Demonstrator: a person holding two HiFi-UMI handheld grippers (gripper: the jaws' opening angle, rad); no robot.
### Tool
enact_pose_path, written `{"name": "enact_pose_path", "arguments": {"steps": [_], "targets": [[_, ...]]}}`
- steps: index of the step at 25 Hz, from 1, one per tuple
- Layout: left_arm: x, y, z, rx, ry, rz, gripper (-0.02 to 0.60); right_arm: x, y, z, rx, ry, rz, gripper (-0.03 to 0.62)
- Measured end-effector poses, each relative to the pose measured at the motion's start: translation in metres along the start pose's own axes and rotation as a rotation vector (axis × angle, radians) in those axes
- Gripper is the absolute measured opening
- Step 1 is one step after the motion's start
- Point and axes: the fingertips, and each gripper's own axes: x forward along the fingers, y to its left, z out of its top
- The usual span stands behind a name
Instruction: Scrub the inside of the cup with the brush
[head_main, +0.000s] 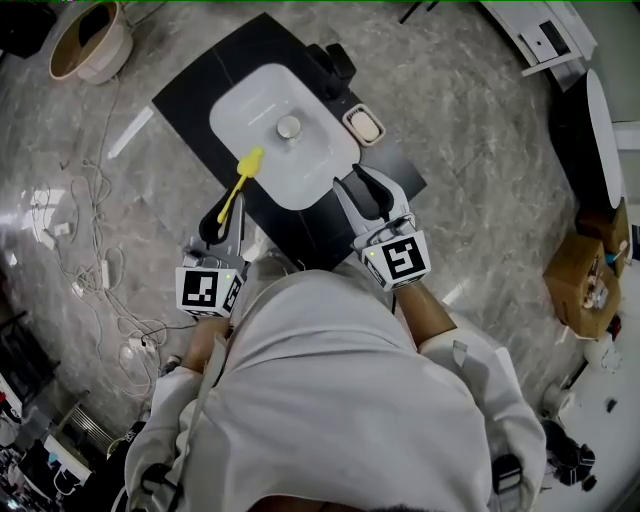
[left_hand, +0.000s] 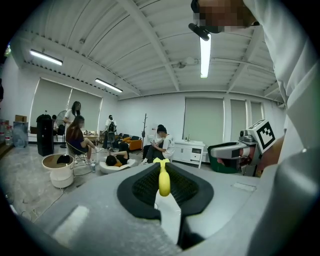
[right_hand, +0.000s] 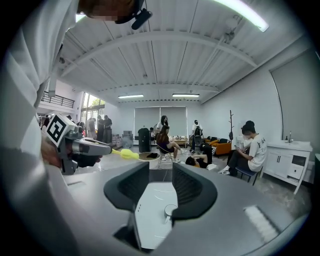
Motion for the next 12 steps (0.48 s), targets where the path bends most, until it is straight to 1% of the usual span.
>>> {"name": "enact_pose_path", "arguments": {"steps": [5,12], "targets": [[0.006,0.007,0.001,-0.002,0.004,-0.002,0.037,0.007,-0.007,0.003,-0.008,0.005,-0.004,0.183],[0.009,0.014,0.0,-0.01,0.012,0.012,0.037,0.025,-0.012,-0.018,-0.011,0.079,0.015,0.183]]}}
